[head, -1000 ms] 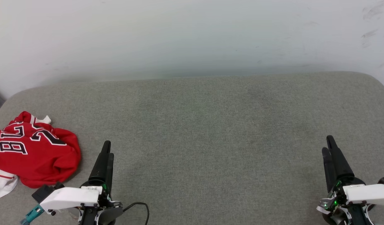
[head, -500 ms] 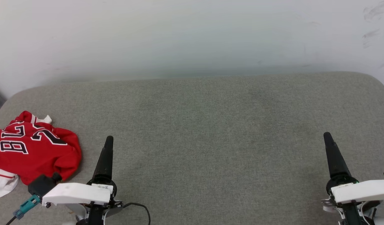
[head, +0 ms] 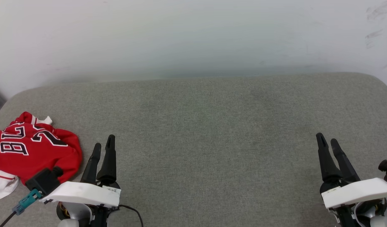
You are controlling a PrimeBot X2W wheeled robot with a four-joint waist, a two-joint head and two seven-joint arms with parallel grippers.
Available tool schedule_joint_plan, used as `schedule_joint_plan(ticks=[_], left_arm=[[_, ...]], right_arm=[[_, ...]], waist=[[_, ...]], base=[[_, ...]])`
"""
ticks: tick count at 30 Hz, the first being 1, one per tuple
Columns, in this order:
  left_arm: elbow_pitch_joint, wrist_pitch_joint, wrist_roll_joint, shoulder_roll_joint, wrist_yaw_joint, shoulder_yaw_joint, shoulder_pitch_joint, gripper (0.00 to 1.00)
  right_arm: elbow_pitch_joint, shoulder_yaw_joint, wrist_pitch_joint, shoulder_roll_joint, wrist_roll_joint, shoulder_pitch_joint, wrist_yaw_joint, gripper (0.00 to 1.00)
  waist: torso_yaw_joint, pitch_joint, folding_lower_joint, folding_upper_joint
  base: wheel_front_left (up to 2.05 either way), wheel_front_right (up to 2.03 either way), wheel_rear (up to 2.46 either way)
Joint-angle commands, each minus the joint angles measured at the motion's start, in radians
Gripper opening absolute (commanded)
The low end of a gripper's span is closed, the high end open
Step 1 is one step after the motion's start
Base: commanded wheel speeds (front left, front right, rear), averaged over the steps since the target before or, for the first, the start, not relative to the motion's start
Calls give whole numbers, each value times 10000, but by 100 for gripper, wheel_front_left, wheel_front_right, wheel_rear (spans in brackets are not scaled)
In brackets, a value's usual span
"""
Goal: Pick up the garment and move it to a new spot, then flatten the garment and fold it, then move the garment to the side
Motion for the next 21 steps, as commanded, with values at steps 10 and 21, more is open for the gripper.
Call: schedule_joint_plan(ticks=[10,21], left_arm=[[-194,-362,2144,139,24,-40,-88,100],[-93,-666,3840,353,129,-193,-44,100]], right_arm=[[-393,103,67,-128,-1756,22,2,100],[-561,-128,-1,-55,-3367,140,2,100]], waist=[[9,5,0,0],[11,19,0,0]], base=[[0,0,0],[0,0,0]])
